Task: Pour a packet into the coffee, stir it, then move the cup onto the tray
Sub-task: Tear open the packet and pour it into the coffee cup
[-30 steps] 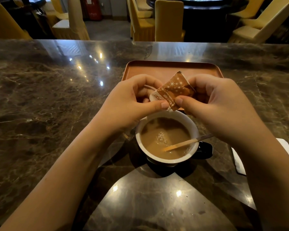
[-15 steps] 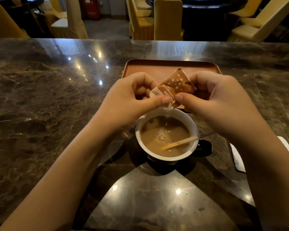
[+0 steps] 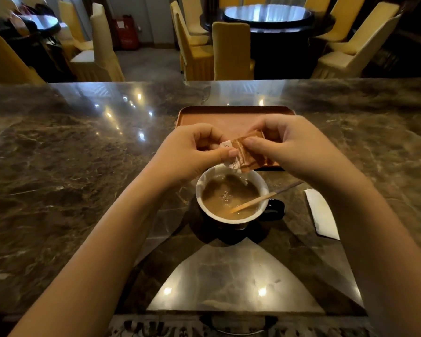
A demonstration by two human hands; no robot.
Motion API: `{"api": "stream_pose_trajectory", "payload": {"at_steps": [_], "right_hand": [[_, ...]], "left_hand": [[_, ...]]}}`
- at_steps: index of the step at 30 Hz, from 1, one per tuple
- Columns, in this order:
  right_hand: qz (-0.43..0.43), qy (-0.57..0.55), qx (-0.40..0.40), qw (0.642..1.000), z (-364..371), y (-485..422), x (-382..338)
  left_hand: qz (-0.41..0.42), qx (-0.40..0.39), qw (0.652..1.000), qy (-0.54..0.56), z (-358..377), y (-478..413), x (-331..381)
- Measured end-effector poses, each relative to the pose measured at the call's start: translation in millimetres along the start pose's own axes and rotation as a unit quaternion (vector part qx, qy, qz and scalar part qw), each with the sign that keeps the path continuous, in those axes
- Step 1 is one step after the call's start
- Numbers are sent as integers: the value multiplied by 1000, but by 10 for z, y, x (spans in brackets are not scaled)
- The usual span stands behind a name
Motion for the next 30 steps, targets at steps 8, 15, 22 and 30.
{"api": "stream_pose_trajectory", "payload": {"at_steps": [8,15,22,30], "right_hand": [[53,-155,160,973,-101,383,-78],[106,-343,203,911,154,723,-151],[96,-457,192,863,325,951,-350],[-14,-281,174,944,237,1056,-651]], "left_hand": [[-30,156,987,38,5,606,74],[-20,121,984,127,265,901,248],[32,185,978,88,132,1127,375],[64,195,978,-35,-109,1373,408]]}}
Point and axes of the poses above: each hand's wrist, its own y-axis away from the middle knuckle, its own z-axis out of the palm, x = y × z, the point moved 4 cm from there along -y, towards the middle knuckle, and after that the axes turned 5 degrees about -z, right-handed, at the moved point
